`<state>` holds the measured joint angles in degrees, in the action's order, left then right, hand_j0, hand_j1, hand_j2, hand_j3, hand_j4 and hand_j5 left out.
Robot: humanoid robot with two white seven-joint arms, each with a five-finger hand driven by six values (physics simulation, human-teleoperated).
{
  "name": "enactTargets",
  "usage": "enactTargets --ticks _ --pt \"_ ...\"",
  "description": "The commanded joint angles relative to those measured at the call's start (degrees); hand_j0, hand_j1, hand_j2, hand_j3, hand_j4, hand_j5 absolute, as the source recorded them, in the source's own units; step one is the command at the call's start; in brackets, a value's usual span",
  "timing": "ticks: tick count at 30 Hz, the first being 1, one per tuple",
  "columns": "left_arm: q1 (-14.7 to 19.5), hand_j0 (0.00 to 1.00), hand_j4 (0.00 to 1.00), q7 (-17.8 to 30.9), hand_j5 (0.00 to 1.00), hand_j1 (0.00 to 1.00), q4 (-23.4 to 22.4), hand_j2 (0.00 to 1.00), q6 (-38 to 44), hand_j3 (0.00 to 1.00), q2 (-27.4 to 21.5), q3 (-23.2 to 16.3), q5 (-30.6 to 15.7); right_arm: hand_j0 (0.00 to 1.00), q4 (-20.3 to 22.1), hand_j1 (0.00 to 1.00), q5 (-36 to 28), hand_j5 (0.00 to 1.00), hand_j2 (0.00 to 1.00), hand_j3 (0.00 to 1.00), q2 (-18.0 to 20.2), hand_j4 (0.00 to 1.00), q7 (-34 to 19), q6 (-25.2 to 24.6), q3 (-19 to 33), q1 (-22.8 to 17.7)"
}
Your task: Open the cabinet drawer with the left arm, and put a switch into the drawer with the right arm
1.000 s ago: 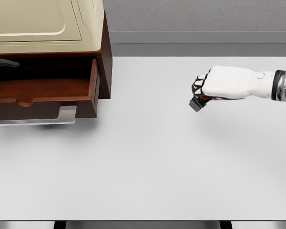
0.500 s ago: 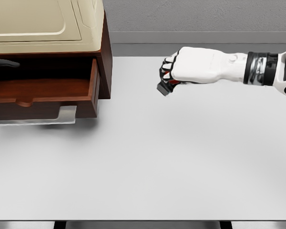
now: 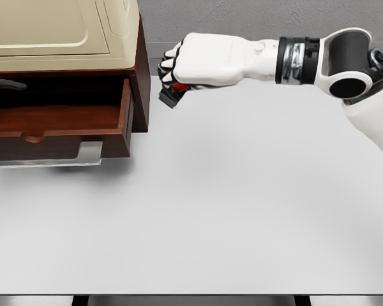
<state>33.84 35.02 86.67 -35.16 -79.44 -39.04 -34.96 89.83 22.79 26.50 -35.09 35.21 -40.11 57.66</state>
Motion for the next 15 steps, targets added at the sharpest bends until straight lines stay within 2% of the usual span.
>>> enactTargets --ticks 1,10,15 --pt "0.0 1.0 1.0 -0.02 1.0 1.0 -0.01 1.0 0.16 1.0 -0.1 0.11 -0.46 0.31 -1.24 0.31 -0.2 0.31 0.31 0.31 -2.77 0.31 0.09 -0.21 -0.67 0.26" --pt "0.0 1.0 1.0 -0.02 1.0 1.0 -0.63 1.0 0.16 1.0 -0.1 0.11 -0.46 0.33 -1.5 0.33 -0.12 0.33 0.33 0.33 -7.95 0.33 0.09 -0.21 -3.74 6.41" --pt "0.0 1.0 1.0 -0.02 1.0 1.0 -0.63 1.0 0.16 1.0 -0.1 0.11 -0.46 0.34 -4.31 0.34 -0.03 0.34 0.34 0.34 -11.56 0.34 0.09 -0.21 -5.59 9.14"
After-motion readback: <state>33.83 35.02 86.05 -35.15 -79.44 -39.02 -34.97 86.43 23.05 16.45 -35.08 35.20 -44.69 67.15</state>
